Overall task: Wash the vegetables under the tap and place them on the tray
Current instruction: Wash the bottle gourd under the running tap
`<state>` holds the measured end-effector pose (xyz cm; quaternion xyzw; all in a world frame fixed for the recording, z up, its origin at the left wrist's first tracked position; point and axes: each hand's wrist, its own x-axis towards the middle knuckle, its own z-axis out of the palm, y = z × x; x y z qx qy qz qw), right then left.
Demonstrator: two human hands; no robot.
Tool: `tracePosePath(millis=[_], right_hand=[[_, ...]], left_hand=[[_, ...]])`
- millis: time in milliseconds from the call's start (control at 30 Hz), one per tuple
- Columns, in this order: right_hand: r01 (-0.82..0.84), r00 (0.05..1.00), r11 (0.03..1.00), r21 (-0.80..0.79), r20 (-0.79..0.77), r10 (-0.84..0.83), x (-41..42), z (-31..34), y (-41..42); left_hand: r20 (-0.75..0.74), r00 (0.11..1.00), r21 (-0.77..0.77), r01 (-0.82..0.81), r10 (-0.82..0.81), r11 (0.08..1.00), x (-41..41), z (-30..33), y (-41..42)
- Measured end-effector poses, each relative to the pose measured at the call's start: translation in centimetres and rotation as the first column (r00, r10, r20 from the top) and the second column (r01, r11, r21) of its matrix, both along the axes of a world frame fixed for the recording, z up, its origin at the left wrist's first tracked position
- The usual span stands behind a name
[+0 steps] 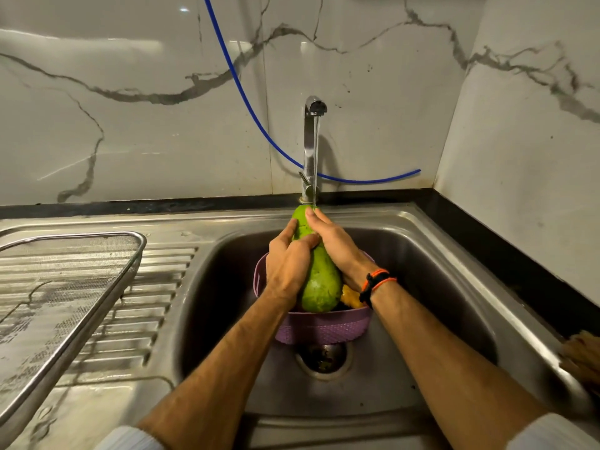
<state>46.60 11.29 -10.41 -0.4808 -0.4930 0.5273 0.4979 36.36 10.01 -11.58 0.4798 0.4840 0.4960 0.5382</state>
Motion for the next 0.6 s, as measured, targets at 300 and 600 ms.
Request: tracePosePath(millis=[300, 600], right_hand=[[0.140, 0.970, 0.990, -0.030, -0.196, -0.143, 1.4, -0.1, -0.3], [0.147, 0.923, 0.988, -0.035, -0.354, -0.150, 1.2, 0.0, -0.3]], left_hand=[[0.168, 0.983, -0.103, -0.050, 0.067, 0.993, -1.1, 1.3, -0.3], [0.501, 0.853, -0.250, 0.308, -0.150, 0.918, 0.2, 1.5, -0.4]])
